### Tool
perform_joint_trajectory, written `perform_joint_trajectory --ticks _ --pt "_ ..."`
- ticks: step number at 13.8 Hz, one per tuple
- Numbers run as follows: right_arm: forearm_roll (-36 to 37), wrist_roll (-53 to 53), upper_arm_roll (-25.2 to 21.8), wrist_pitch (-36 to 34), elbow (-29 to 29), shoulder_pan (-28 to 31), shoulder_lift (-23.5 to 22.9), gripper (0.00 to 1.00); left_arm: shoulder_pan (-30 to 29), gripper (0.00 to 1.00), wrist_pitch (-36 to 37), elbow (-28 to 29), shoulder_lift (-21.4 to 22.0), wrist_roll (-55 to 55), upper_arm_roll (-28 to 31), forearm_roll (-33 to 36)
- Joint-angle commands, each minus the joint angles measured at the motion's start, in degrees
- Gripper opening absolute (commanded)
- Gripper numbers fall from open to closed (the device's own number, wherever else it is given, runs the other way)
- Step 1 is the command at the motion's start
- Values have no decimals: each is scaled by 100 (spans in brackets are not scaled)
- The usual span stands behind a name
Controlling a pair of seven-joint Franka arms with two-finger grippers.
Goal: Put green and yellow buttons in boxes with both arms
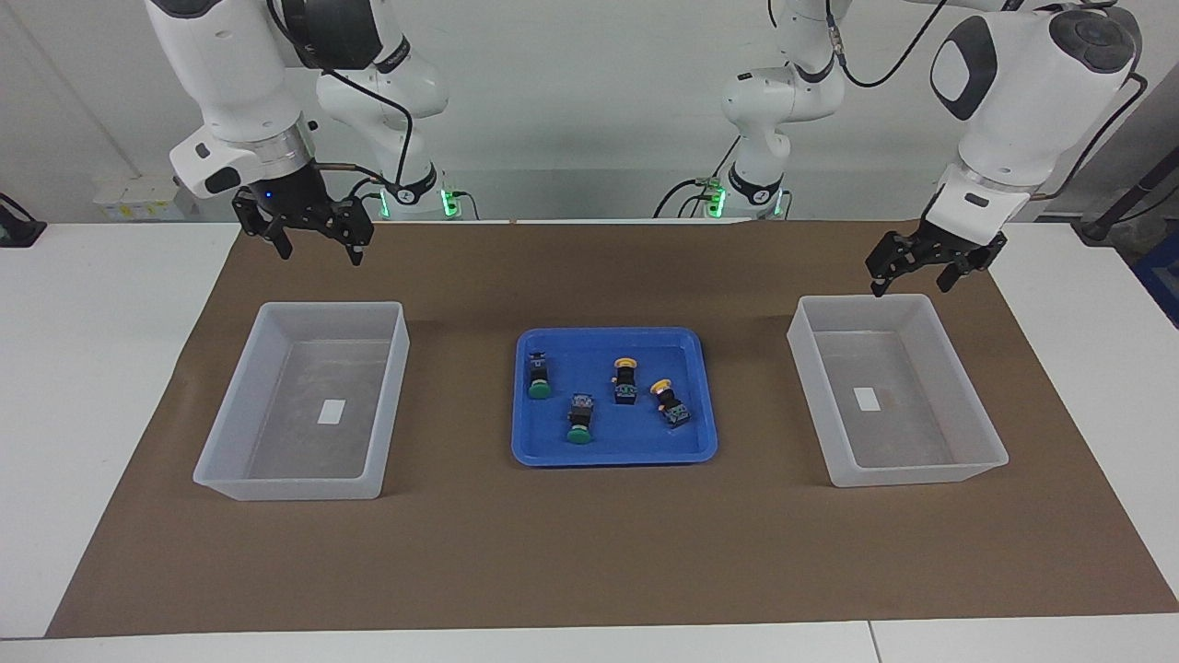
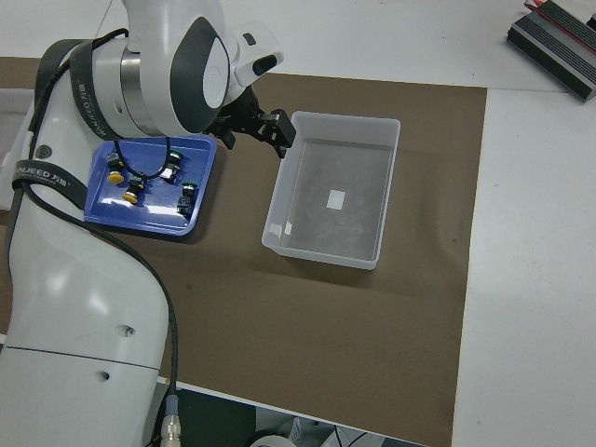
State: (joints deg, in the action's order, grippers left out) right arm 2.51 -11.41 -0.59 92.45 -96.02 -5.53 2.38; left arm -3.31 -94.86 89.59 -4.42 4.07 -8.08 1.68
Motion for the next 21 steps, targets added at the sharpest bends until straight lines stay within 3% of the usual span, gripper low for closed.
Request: perform_joint_trajectory --ticks 1,14,21 --pt "-163 200 6 -104 -13 88 35 100 6 100 -32 208 196 -20 35 -97" --pt "-171 121 -12 203 -30 53 26 100 -38 100 -190 252 196 -91 35 -97" --pt "-163 -229 59 905 -312 -201 -44 100 -21 100 -436 472 275 -100 35 -308"
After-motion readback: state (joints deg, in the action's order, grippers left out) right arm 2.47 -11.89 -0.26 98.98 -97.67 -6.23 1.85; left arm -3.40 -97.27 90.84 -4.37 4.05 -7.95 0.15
